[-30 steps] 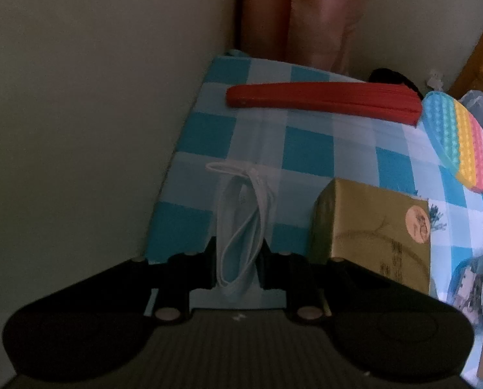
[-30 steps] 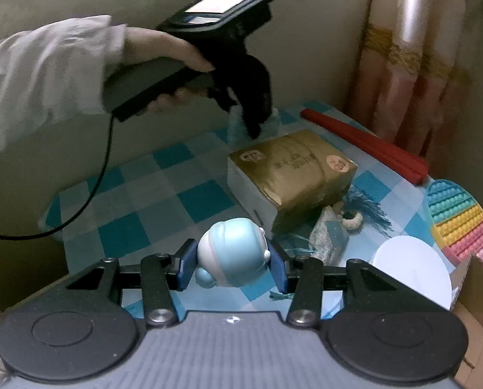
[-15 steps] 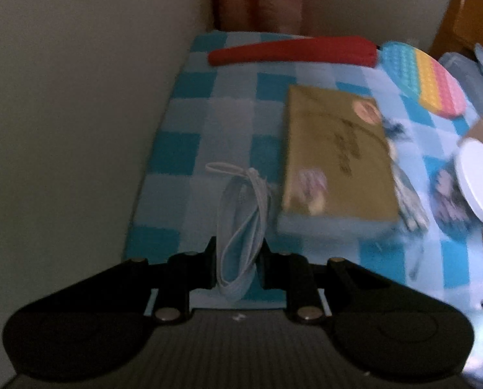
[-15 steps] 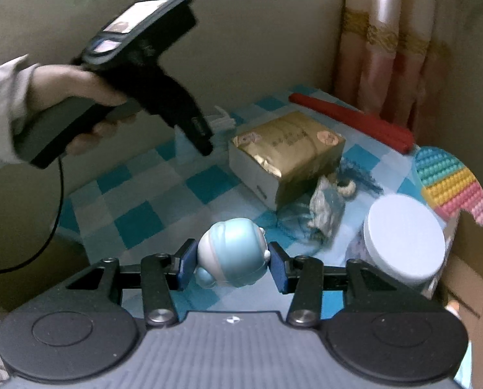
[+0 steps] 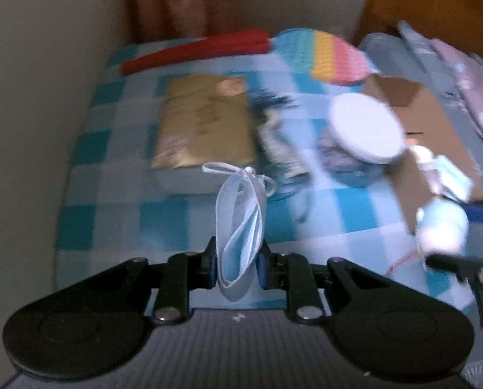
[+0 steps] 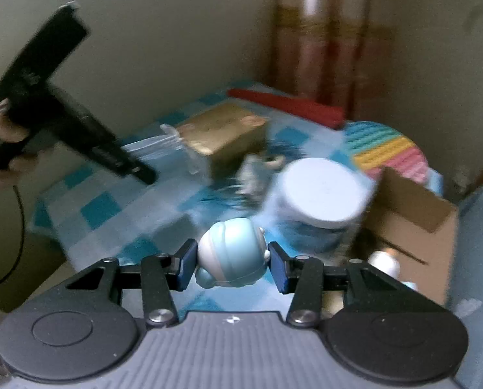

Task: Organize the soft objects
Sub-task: 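Carry the doll and mask into the box and open both grippers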

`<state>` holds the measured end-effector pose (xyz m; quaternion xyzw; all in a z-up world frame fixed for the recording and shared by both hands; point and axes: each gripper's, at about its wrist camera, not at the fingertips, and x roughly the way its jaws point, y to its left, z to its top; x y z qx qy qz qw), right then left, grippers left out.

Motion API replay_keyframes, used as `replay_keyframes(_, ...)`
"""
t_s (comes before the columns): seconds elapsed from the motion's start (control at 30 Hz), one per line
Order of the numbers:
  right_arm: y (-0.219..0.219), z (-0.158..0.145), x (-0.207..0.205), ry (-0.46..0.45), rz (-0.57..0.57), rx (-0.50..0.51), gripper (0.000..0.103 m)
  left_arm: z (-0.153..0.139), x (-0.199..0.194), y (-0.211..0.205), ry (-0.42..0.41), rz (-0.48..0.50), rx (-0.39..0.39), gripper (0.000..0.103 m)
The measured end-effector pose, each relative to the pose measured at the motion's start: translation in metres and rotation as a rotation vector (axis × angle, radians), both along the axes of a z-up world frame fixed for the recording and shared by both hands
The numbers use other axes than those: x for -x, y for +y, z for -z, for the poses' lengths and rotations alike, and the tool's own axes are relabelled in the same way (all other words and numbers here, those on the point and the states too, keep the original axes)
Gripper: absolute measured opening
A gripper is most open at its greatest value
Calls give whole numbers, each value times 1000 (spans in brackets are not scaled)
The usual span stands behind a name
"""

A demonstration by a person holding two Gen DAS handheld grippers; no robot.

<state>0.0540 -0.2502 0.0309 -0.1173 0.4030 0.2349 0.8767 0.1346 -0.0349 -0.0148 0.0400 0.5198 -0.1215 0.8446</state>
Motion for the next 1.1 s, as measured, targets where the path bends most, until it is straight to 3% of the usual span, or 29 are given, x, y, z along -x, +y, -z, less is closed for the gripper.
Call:
replay_keyframes(0.3, -74, -17, -21, -81, 207, 31, 52, -35, -2, -70, -42, 192, 56, 21)
replay_keyframes(0.47, -102, -4, -47, -62, 276, 50, 52, -51, -14, -118, -89, 284, 67, 21)
replay_keyframes(0.8, -127, 24, -77, -51, 330, 62, 55, -61, -56, -200, -94, 392, 85, 21)
replay_keyframes(0.87, -128, 27, -81, -47, 331, 61, 63, -59, -64, -215, -95, 410, 80, 21)
replay_keyframes(0.93, -129, 26, -79, -55, 340, 63, 83, -53, -73, -226, -88, 415, 75, 21)
replay_keyframes(1.1, -130, 23, -63, -63, 329, 50, 87, -32, -91, -244, -46, 410, 85, 21)
